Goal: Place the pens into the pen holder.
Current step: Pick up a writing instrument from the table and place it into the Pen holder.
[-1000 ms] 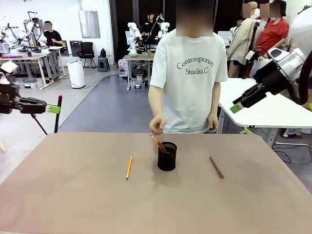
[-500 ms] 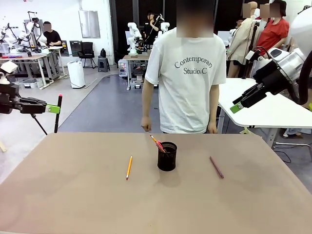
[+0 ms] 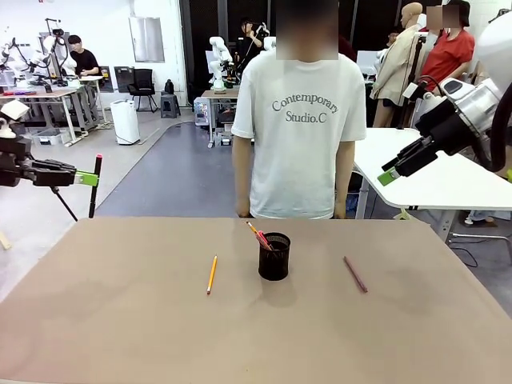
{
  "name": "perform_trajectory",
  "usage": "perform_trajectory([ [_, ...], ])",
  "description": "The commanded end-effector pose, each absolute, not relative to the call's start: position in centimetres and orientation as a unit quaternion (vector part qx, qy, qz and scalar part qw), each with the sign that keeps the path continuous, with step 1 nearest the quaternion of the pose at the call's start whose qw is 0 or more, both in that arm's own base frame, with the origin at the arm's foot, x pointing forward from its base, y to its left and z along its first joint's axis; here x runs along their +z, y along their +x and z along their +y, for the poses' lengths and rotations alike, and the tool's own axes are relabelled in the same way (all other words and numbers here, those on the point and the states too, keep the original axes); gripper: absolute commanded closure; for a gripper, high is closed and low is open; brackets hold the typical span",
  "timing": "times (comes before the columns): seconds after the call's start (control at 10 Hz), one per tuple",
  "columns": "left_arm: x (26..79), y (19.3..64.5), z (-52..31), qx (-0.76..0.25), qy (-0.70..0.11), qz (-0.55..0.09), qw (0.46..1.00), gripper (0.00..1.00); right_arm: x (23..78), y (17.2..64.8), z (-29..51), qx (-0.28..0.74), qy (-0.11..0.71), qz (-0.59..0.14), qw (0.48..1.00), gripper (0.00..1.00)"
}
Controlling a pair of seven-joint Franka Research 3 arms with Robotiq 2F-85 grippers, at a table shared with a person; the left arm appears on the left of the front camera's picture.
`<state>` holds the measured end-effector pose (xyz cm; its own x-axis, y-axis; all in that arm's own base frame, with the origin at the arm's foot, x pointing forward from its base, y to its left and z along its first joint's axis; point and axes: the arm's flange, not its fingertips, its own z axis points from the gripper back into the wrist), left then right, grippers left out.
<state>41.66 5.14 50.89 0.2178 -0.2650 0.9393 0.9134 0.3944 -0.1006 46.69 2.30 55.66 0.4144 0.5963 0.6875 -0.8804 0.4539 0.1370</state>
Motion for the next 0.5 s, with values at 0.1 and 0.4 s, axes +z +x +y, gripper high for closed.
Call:
perform_trajectory([
  [0.1,51.03,41.66,5.16,-0.421,-0.35,-0.459,0.699,1.0,55.76,46.69,2.27,0.462,0.252,-0.29,0.8,0.0],
  [0.4,51.03,41.66,5.16,-0.421,-0.35,-0.459,0.699,1.0,55.76,46.69,2.27,0.462,0.252,-0.29,0.8,0.0],
])
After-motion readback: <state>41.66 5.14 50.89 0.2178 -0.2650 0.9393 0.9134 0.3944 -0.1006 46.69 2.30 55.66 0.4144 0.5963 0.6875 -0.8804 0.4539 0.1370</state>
